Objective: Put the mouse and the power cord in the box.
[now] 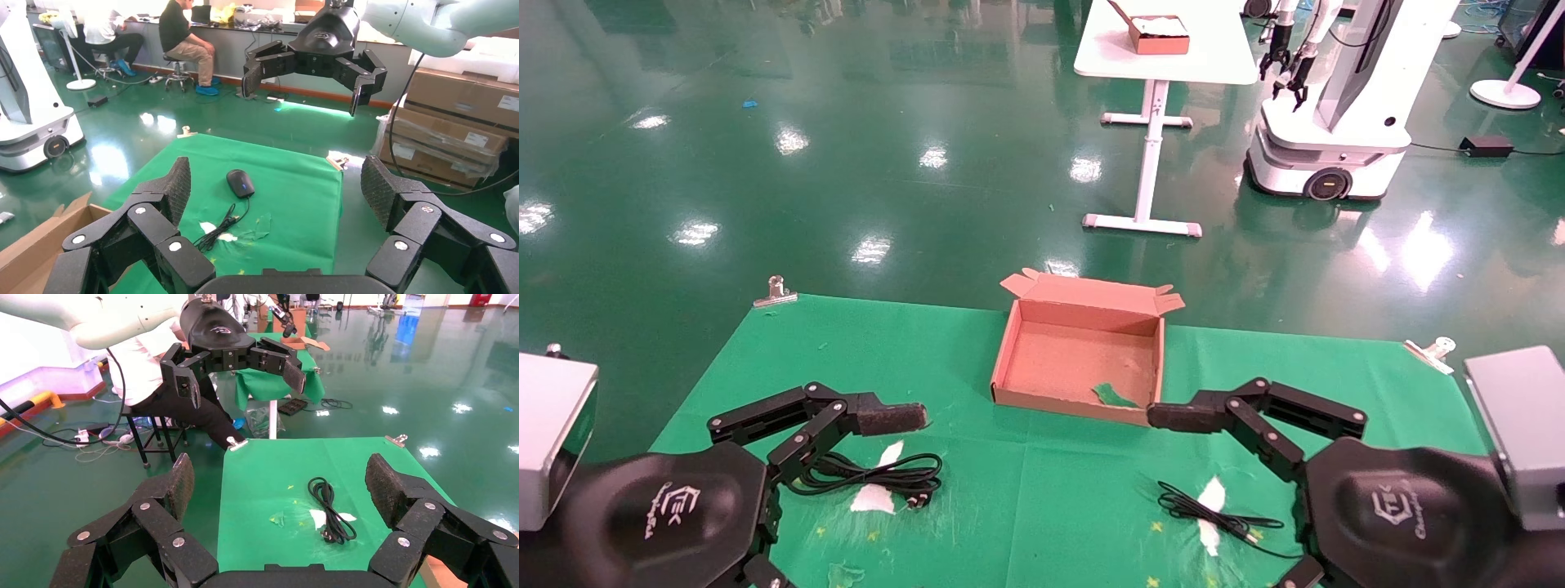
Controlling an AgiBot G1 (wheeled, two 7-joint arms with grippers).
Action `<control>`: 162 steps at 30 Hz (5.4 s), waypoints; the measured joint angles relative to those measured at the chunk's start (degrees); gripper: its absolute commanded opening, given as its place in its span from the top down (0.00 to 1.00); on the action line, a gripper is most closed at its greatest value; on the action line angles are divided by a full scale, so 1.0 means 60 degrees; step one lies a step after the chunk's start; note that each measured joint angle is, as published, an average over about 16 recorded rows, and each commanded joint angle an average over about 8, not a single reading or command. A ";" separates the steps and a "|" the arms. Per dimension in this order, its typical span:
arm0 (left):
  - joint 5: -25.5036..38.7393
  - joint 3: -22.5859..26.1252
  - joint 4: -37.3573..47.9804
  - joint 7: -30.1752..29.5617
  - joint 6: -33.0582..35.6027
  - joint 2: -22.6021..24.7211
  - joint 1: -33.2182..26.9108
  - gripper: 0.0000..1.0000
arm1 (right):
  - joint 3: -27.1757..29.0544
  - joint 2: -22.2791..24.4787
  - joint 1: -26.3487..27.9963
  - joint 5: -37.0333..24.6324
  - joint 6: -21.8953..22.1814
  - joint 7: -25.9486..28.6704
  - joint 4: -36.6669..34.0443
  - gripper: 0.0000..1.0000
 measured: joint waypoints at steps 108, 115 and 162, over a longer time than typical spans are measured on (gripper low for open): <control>0.9555 0.4811 1.1606 0.7937 -0.4121 0.5453 -0.5947 1.00 | -0.3739 -0.4801 0.5019 -0.8398 0.3230 -0.9082 -1.1719 1.00; 0.9554 0.4811 1.1582 0.7920 -0.4116 0.5449 -0.5935 1.00 | -0.3743 -0.4791 0.5010 -0.8399 0.3222 -0.9072 -1.1688 1.00; 0.7493 0.3414 1.2958 0.4397 -0.1820 0.4668 -0.8418 1.00 | -0.2762 -0.3439 0.6431 -0.7047 0.2322 -0.8317 -1.0462 1.00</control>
